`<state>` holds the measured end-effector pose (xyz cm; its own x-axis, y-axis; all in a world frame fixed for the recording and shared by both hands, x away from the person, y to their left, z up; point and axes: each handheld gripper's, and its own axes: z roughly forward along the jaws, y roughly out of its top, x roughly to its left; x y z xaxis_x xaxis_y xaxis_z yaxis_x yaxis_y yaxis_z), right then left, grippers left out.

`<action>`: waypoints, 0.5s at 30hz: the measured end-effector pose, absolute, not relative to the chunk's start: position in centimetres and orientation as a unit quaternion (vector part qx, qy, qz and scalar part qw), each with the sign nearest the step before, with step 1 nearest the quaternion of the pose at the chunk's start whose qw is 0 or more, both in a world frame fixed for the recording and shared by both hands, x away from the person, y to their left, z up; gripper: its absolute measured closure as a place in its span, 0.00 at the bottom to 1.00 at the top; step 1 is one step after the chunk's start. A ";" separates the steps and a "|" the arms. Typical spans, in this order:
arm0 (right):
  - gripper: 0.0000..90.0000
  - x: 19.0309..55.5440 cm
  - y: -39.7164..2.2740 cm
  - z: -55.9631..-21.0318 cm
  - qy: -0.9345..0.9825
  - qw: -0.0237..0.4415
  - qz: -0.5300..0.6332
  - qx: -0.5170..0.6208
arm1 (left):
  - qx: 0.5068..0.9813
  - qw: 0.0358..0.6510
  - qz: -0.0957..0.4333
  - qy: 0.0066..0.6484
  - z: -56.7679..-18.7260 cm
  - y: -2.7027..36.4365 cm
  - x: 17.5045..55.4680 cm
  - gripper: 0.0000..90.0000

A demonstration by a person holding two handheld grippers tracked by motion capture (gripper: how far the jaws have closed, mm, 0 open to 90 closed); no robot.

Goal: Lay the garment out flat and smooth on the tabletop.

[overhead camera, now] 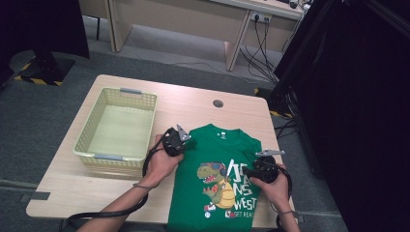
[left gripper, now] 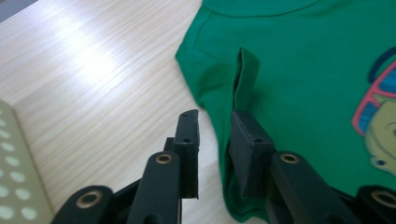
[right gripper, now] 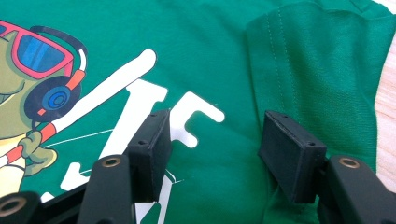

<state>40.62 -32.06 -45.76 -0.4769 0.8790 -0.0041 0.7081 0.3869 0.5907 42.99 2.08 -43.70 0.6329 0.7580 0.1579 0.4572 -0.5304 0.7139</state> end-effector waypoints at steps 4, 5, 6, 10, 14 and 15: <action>0.48 40.7 -32.0 -45.7 0.818 0.159 0.263 0.486 | 0.848 0.334 0.227 0.343 -43.5 1.4 42.9 0.75; 0.48 40.7 -32.0 -45.7 0.819 0.160 0.263 0.485 | 0.851 0.337 0.222 0.337 -43.5 1.1 42.9 0.74; 0.48 40.7 -32.0 -45.7 0.819 0.160 0.263 0.485 | 0.853 0.337 0.219 0.333 -43.6 0.9 42.9 0.74; 0.48 40.6 -32.0 -45.7 0.817 0.160 0.264 0.486 | 0.861 0.336 0.215 0.315 -43.8 0.1 42.6 0.71; 0.48 40.7 -32.0 -45.7 0.819 0.160 0.263 0.485 | 0.868 0.323 0.213 0.312 -44.4 -0.3 43.1 0.72; 0.48 40.7 -32.0 -45.7 0.819 0.160 0.263 0.485 | 0.868 0.322 0.214 0.313 -44.5 -0.3 43.3 0.73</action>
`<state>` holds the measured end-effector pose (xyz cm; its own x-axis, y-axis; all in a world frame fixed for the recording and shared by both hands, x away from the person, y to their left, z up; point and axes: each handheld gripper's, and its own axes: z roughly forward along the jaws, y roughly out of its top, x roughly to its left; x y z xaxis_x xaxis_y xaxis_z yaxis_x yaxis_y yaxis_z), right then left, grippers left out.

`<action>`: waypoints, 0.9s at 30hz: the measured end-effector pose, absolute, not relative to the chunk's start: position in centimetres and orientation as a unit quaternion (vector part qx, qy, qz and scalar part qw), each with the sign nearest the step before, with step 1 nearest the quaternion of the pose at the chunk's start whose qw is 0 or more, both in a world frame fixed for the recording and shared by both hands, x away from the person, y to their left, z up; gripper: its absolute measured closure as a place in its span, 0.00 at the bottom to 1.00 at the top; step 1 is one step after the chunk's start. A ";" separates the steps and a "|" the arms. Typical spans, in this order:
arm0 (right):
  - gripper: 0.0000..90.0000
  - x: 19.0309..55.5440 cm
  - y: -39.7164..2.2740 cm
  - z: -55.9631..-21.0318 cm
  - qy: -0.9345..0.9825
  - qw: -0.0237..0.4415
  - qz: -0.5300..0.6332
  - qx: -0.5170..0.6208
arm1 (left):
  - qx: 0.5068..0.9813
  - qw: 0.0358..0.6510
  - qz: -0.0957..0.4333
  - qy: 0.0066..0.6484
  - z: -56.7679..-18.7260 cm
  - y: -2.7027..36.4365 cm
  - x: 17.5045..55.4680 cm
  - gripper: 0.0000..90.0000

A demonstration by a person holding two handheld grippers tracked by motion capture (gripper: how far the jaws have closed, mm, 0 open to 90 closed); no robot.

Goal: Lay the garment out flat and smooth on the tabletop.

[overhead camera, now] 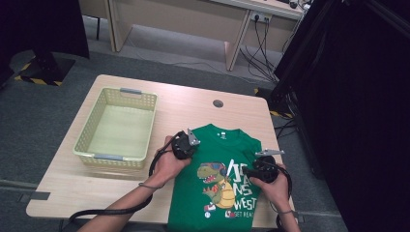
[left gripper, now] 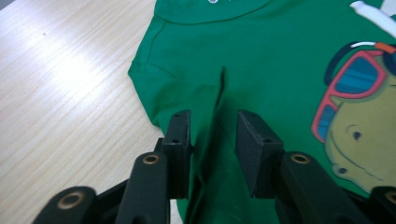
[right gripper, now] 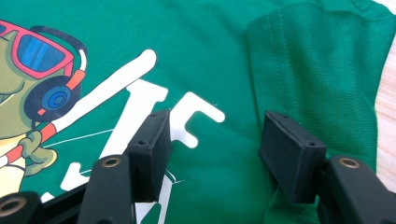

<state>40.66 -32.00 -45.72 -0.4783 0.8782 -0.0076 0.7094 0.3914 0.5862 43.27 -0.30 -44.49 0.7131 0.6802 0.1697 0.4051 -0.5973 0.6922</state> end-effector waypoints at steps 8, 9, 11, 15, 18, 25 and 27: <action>0.48 40.7 -32.0 -45.7 0.819 0.161 0.263 0.485 | 0.875 0.310 0.211 0.307 -45.0 -0.5 43.9 0.89; 0.48 40.7 -32.0 -45.7 0.818 0.161 0.263 0.485 | 0.875 0.310 0.210 0.306 -45.0 -0.5 43.9 0.91; 0.48 40.7 -32.0 -45.7 0.818 0.161 0.264 0.485 | 0.875 0.310 0.211 0.305 -45.1 -0.6 44.0 0.96; 0.48 40.6 -32.0 -45.7 0.817 0.161 0.264 0.486 | 0.866 0.316 0.219 0.319 -44.9 -0.2 44.1 0.98; 0.48 40.6 -32.1 -45.8 0.817 0.161 0.266 0.486 | 0.856 0.323 0.228 0.333 -44.5 0.3 44.2 0.98; 0.49 40.7 -32.4 -45.7 0.814 0.164 0.264 0.491 | 0.847 0.325 0.238 0.346 -43.9 1.1 44.5 0.97; 0.49 40.6 -32.6 -45.7 0.812 0.165 0.263 0.495 | 0.846 0.326 0.240 0.348 -44.0 1.2 44.5 0.97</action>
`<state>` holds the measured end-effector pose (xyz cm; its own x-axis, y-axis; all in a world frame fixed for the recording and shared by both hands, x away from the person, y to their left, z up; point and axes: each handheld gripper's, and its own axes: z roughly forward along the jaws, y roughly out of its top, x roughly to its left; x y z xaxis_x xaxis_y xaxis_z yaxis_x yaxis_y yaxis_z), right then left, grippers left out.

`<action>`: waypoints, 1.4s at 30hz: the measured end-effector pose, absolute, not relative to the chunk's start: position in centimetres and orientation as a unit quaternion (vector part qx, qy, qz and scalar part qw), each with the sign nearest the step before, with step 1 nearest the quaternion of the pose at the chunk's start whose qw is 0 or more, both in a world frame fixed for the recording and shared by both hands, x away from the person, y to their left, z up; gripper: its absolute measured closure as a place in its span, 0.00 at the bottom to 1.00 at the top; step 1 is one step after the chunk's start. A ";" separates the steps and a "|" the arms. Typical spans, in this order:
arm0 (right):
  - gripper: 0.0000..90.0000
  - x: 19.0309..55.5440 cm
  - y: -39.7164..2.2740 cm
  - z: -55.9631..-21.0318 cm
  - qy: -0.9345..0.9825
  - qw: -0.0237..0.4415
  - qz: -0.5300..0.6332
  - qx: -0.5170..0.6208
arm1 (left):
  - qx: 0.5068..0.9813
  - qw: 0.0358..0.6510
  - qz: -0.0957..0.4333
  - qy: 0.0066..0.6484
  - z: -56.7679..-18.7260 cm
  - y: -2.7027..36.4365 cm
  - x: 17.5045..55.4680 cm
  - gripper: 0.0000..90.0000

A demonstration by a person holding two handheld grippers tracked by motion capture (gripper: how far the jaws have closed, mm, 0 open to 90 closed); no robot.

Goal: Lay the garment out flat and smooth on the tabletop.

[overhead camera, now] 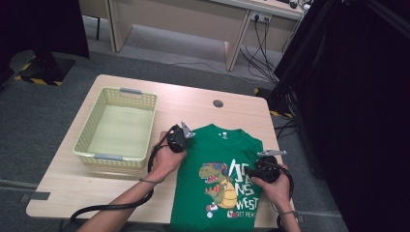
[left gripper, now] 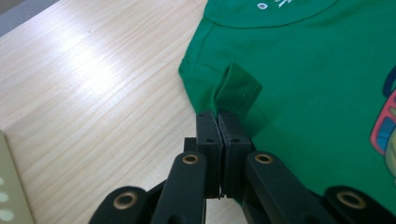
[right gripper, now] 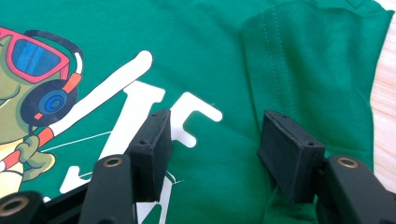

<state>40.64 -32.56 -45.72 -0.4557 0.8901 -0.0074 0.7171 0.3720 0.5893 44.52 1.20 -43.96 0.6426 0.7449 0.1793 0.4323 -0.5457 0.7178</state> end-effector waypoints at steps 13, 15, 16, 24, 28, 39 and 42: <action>0.49 40.3 -33.8 -45.7 0.799 0.174 0.257 0.515 | 0.837 0.322 0.239 0.374 -44.5 1.5 45.4 0.96; 0.49 40.3 -33.8 -45.7 0.798 0.174 0.256 0.516 | 0.837 0.318 0.240 0.376 -44.5 1.7 45.6 0.95; 0.49 40.3 -33.8 -45.7 0.798 0.175 0.256 0.517 | 0.836 0.317 0.240 0.377 -44.5 1.7 45.6 0.95; 0.49 40.2 -33.7 -45.7 0.798 0.176 0.256 0.517 | 0.832 0.312 0.240 0.390 -44.6 1.8 45.6 0.90; 0.49 40.2 -33.7 -45.7 0.798 0.176 0.255 0.516 | 0.825 0.320 0.244 0.396 -44.0 2.0 45.5 0.86; 0.49 40.2 -33.7 -45.7 0.799 0.176 0.254 0.516 | 0.814 0.330 0.256 0.403 -42.9 2.6 45.3 0.77; 0.49 40.2 -33.7 -45.7 0.799 0.176 0.254 0.516 | 0.820 0.335 0.251 0.390 -42.9 2.2 44.9 0.76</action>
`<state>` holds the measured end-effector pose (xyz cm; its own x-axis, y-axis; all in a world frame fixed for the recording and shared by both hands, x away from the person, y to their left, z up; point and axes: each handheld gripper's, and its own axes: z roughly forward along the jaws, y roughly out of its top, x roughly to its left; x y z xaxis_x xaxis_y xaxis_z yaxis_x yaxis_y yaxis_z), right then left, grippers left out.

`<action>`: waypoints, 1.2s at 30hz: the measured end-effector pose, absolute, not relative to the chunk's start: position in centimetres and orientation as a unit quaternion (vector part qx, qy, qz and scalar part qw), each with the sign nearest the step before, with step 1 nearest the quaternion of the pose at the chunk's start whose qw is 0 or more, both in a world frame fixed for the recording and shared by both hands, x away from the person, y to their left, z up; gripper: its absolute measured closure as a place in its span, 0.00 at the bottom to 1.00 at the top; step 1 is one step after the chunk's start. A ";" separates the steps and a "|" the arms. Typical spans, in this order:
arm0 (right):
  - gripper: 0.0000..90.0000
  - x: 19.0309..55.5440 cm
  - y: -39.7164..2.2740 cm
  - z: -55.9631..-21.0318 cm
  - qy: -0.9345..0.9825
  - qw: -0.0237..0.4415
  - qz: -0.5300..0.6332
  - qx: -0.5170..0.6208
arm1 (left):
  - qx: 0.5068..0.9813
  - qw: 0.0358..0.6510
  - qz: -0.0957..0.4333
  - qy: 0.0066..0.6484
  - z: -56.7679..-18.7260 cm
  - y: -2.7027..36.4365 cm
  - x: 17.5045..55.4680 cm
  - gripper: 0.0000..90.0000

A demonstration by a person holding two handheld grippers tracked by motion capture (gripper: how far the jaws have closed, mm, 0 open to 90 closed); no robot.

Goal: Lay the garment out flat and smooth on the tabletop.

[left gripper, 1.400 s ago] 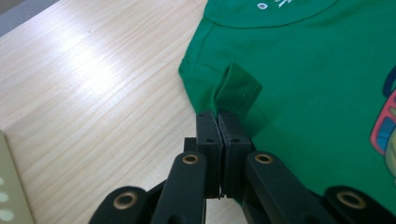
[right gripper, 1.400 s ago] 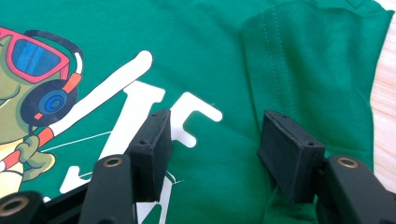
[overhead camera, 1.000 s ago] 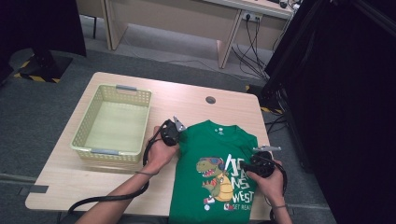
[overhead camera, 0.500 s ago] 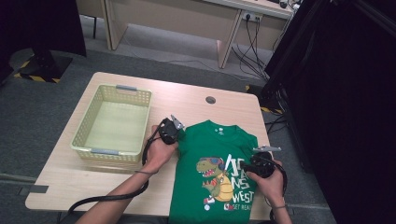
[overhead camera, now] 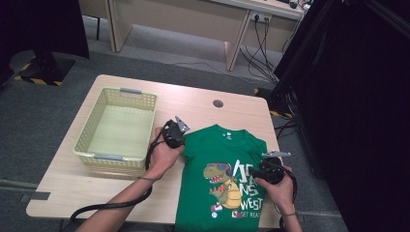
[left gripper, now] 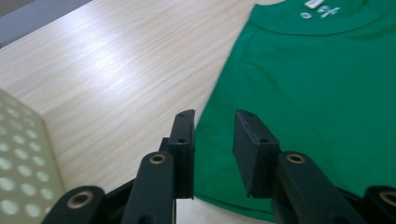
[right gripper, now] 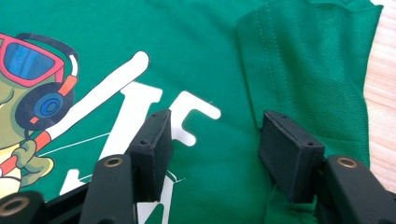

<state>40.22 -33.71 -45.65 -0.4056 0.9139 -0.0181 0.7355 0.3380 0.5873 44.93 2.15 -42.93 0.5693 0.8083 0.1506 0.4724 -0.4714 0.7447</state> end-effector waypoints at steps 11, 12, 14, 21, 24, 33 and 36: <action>0.48 40.3 -33.5 -45.6 0.801 0.177 0.252 0.513 | 0.827 0.349 0.230 0.376 -43.7 0.6 44.0 0.61; 0.48 40.3 -33.5 -45.6 0.801 0.177 0.252 0.513 | 0.827 0.349 0.230 0.376 -43.7 0.6 44.0 0.58; 0.48 40.3 -33.5 -45.7 0.801 0.178 0.254 0.512 | 0.828 0.349 0.231 0.374 -43.7 0.4 43.9 0.55; 0.46 40.3 -33.4 -45.7 0.800 0.178 0.252 0.514 | 0.825 0.350 0.236 0.376 -43.7 0.2 43.8 0.44; 0.45 40.3 -33.4 -45.7 0.801 0.177 0.252 0.514 | 0.822 0.354 0.236 0.379 -43.7 0.1 43.7 0.38; 0.38 39.9 -32.1 -45.3 0.807 0.171 0.256 0.504 | 0.832 0.359 0.225 0.358 -43.9 -0.8 43.0 0.30; 0.38 40.0 -31.6 -45.4 0.814 0.168 0.252 0.496 | 0.838 0.351 0.221 0.354 -44.2 -1.0 43.1 0.31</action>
